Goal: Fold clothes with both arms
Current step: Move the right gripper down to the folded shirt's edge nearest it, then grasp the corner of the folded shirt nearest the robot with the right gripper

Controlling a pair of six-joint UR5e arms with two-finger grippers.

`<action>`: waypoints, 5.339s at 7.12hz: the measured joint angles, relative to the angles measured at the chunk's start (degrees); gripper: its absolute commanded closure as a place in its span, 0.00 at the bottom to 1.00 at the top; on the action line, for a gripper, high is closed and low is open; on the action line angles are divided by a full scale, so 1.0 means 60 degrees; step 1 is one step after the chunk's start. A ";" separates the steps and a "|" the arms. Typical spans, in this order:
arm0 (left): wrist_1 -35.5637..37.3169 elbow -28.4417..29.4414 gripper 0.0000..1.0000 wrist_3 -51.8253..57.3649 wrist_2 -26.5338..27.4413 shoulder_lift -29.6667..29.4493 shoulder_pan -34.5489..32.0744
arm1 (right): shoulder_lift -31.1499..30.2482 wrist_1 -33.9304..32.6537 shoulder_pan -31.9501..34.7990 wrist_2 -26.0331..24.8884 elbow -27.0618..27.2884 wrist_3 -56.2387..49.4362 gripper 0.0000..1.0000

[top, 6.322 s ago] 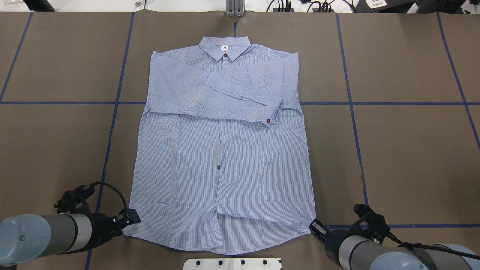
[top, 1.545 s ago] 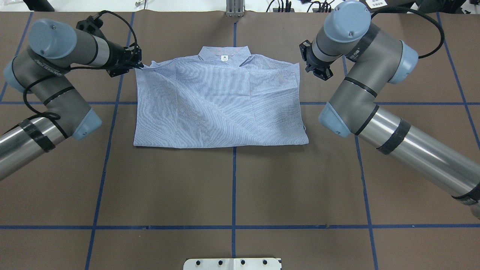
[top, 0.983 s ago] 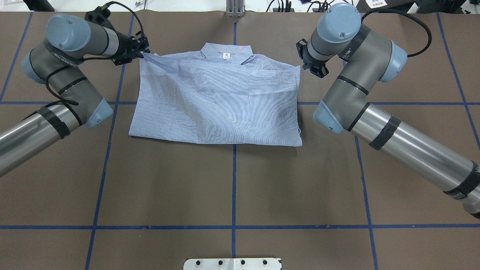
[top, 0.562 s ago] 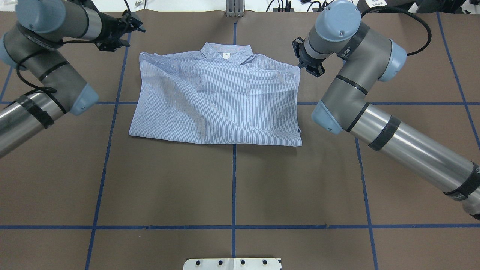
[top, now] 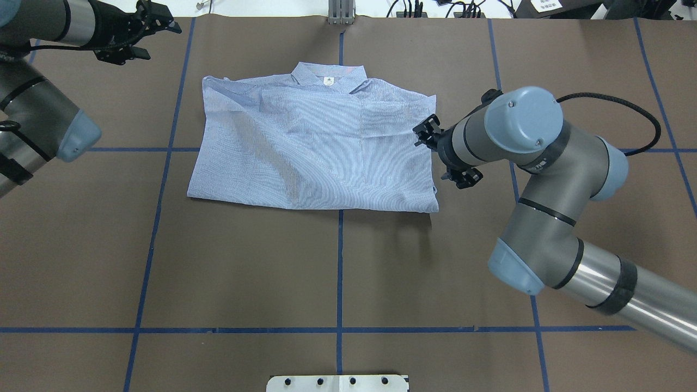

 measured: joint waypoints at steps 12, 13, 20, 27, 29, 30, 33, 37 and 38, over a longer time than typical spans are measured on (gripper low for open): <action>0.0434 0.0042 0.00 0.0285 0.0012 0.0043 0.0011 | -0.0795 0.0005 -0.1805 -0.2326 -0.0088 0.1115 1.00; 0.0434 0.0049 0.00 0.0285 0.0012 0.0042 0.0016 | -0.0887 0.0008 -0.1754 -0.1959 -0.0037 0.1074 1.00; 0.0362 0.0003 0.00 0.0144 -0.0037 0.0056 0.0066 | -0.2613 -0.0563 -0.2780 -0.1065 0.2813 0.1801 0.55; 0.0418 0.0080 0.00 0.0176 0.0018 0.0034 0.0085 | -0.1176 -0.0332 -0.2171 -0.2530 0.0525 0.2422 0.14; 0.0420 0.0094 0.00 0.0175 0.0038 0.0029 0.0089 | -0.1041 -0.0326 -0.2183 -0.2562 0.0199 0.2424 0.18; 0.0417 0.0113 0.00 0.0174 0.0040 0.0024 0.0092 | -0.0958 -0.0325 -0.2191 -0.2564 0.0103 0.2443 0.29; 0.0409 0.0145 0.00 0.0185 0.0042 0.0030 0.0095 | -0.0758 -0.0321 -0.2174 -0.2563 -0.0094 0.2504 1.00; 0.0405 0.0150 0.00 0.0192 0.0041 0.0045 0.0099 | -0.0748 -0.0310 -0.2087 -0.2442 -0.0006 0.2396 1.00; 0.0405 0.0155 0.00 0.0195 0.0042 0.0050 0.0099 | -0.0777 -0.0313 -0.2057 -0.2305 0.0094 0.2312 1.00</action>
